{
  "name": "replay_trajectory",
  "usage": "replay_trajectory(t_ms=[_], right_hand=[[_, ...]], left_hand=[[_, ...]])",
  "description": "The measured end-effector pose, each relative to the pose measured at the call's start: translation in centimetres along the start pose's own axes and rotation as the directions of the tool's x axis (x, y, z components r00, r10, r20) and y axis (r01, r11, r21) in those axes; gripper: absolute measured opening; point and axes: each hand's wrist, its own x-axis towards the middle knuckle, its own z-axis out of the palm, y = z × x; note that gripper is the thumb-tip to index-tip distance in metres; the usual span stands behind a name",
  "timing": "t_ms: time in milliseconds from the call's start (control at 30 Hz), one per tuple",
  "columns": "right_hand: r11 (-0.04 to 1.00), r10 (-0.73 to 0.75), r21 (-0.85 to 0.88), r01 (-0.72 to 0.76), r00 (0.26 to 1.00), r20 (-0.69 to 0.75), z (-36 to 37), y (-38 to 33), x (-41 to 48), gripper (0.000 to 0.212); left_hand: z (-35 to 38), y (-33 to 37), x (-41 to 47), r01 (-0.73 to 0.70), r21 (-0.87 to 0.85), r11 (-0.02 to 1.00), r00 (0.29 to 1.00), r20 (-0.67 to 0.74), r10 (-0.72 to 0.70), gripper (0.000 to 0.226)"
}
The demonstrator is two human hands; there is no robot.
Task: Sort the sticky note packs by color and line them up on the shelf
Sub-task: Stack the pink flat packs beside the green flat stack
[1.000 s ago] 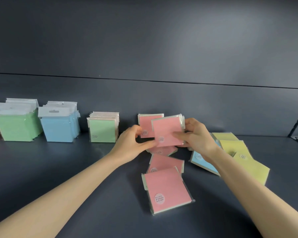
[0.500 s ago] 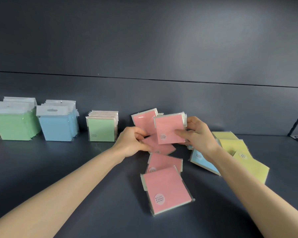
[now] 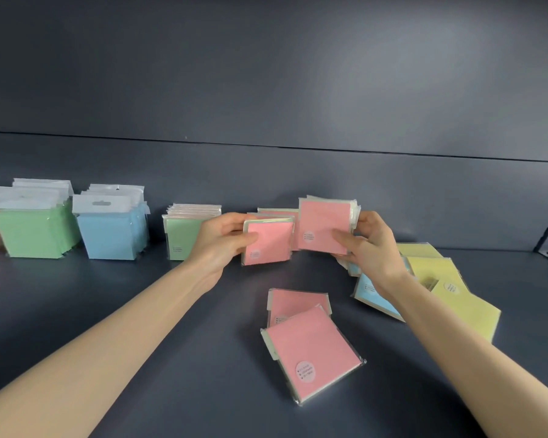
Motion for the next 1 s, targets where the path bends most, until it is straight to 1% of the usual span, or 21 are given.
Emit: replay_trajectory(t_ms=[100, 167, 233, 300, 400, 533, 667, 733, 800, 833, 867, 933, 1000], right_hand=[[0.997, -0.040, -0.066, 0.036, 0.998, -0.054, -0.1, 0.1, 0.1, 0.024], [0.998, -0.017, -0.061, 0.015, 0.999, -0.036, 0.0, 0.1, 0.0, 0.024], [1.000, 0.014, -0.004, -0.014, 1.000, 0.023, 0.2, -0.1, -0.3, 0.026], [0.999, 0.019, 0.032, -0.023, 0.995, 0.096, 0.8, -0.4, -0.9, 0.029], [0.996, 0.036, 0.071, -0.050, 0.981, 0.193, 1.5, -0.6, -1.4, 0.033], [0.989, 0.071, 0.099, -0.107, 0.947, 0.312, 1.7, -0.4, -1.6, 0.029], [0.985, 0.089, 0.102, -0.138, 0.919, 0.385, 1.7, -0.1, -1.5, 0.028], [0.994, 0.088, 0.031, -0.108, 0.920, 0.383, 1.9, 0.3, -1.2, 0.028], [0.997, 0.067, -0.065, -0.047, 0.930, 0.362, 2.4, 0.6, -0.9, 0.029], [0.990, 0.043, -0.138, 0.006, 0.938, 0.345, 2.6, 0.7, -0.6, 0.028], [0.971, 0.018, -0.231, 0.061, 0.945, 0.325, 2.8, 0.9, -0.3, 0.028], [0.894, -0.007, -0.428, 0.133, 0.959, 0.284, 3.4, 1.1, 0.1, 0.030], [0.836, -0.017, -0.526, 0.154, 0.967, 0.256, 3.9, 1.2, 0.2, 0.035]], left_hand=[[-0.8, 0.5, 0.2, 0.000, -0.114, 0.993, 1.000, -0.012, -0.002, 0.025], [-1.2, 0.7, 0.3, 0.037, -0.230, 0.973, 0.999, 0.019, -0.034, 0.024], [-1.1, 0.6, 0.2, 0.067, -0.267, 0.961, 0.997, 0.047, -0.057, 0.023], [-0.6, 0.4, 0.0, 0.064, -0.227, 0.972, 0.997, 0.058, -0.052, 0.020], [0.2, 0.0, -0.4, 0.033, -0.120, 0.992, 0.997, 0.075, -0.024, 0.020], [0.8, -0.3, -0.7, -0.027, -0.028, 0.999, 0.998, 0.062, 0.028, 0.017], [0.9, -0.5, -0.7, -0.054, 0.032, 0.998, 0.997, 0.055, 0.052, 0.023], [0.6, -0.6, -0.6, -0.068, 0.044, 0.997, 0.997, 0.039, 0.067, 0.035], [0.2, -0.6, -0.5, -0.141, 0.119, 0.983, 0.990, 0.045, 0.136, 0.042], [0.1, -0.5, -0.5, -0.176, 0.158, 0.972, 0.984, 0.053, 0.170, 0.042], [0.0, -0.6, -0.4, -0.200, 0.187, 0.962, 0.980, 0.060, 0.192, 0.041], [-0.1, -1.0, -0.2, -0.216, 0.257, 0.942, 0.976, 0.080, 0.202, 0.036], [-0.4, -1.5, 0.1, -0.208, 0.354, 0.912, 0.977, 0.117, 0.178, 0.039]])
